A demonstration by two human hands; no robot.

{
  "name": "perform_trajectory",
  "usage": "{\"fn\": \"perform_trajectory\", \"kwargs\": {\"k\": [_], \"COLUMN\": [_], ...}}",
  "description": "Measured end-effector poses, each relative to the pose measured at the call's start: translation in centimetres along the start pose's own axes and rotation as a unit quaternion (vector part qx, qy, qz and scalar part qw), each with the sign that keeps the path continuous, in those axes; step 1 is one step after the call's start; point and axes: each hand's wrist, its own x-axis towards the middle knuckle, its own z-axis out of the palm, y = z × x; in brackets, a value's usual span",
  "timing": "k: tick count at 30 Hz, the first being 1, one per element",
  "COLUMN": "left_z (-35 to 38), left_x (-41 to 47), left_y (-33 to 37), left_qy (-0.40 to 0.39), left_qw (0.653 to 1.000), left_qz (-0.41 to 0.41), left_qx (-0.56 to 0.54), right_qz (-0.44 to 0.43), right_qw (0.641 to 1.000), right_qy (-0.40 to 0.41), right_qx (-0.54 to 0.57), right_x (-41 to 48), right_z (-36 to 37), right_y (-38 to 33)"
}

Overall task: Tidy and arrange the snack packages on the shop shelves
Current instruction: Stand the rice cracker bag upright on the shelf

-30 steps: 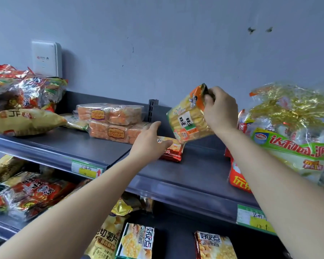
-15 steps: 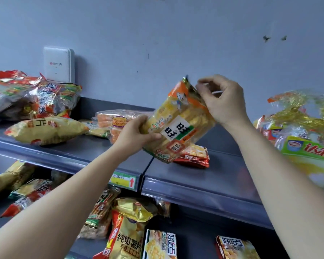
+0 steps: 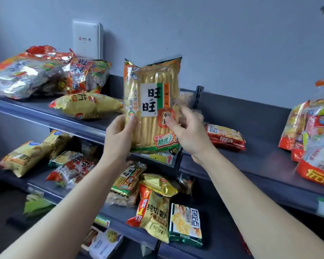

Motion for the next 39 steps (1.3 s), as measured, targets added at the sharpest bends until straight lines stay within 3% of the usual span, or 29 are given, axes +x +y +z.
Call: {"fn": "perform_trajectory", "kwargs": {"k": [5, 9, 14, 16, 20, 22, 29, 34, 39], "left_z": [-5.8, -9.1, -12.3, -13.3, -14.9, -15.6, -18.5, -20.8, -21.2], "left_x": [-4.3, -7.3, -11.0, -12.0, -12.2, -11.2, -4.8, -0.1, 4.2], "left_y": [-1.0, -2.2, -4.1, -4.9, -6.3, -7.3, -13.2, -17.9, -22.5], "left_qy": [0.069, 0.13, 0.153, 0.148, 0.041, 0.024, -0.009, -0.096, -0.075], "left_qw": [0.997, 0.988, 0.972, 0.964, 0.951, 0.943, 0.923, 0.898, 0.893], "left_qz": [-0.036, -0.076, -0.163, -0.201, -0.288, -0.317, -0.379, -0.417, -0.434], "left_qx": [-0.007, 0.021, 0.067, 0.091, 0.103, 0.101, 0.069, 0.101, 0.094], "right_qz": [-0.015, 0.017, 0.072, 0.103, 0.171, 0.198, 0.357, 0.447, 0.537], "right_qw": [0.998, 0.995, 0.983, 0.977, 0.966, 0.961, 0.924, 0.893, 0.843], "right_qy": [-0.061, -0.097, -0.167, -0.185, -0.192, -0.195, -0.117, -0.053, 0.024], "right_qx": [0.018, 0.032, 0.031, 0.026, -0.013, -0.017, 0.072, 0.012, -0.004], "right_x": [-3.1, -6.0, -9.0, -9.5, -9.3, -8.7, -4.6, -1.3, 0.1], "right_z": [4.8, 8.0, 10.3, 11.3, 13.4, 14.3, 17.0, 19.5, 21.0], "right_y": [0.2, 1.6, 4.2, 5.7, 9.0, 10.7, 16.4, 22.2, 25.7]}}
